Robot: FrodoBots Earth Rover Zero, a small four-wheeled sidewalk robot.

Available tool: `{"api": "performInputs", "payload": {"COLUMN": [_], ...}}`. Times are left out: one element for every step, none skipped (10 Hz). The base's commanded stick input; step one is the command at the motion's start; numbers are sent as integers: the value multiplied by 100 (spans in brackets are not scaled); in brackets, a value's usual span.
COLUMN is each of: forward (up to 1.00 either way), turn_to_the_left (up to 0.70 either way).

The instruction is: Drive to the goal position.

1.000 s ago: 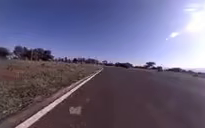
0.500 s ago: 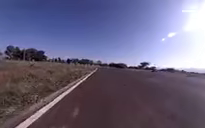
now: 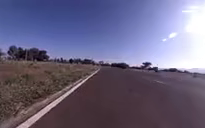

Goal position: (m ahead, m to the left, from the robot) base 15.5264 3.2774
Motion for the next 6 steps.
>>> {"api": "performInputs", "payload": {"forward": [100, 100, 100, 100, 100, 100], "turn_to_the_left": [0, 0, 0, 0, 0, 0]}}
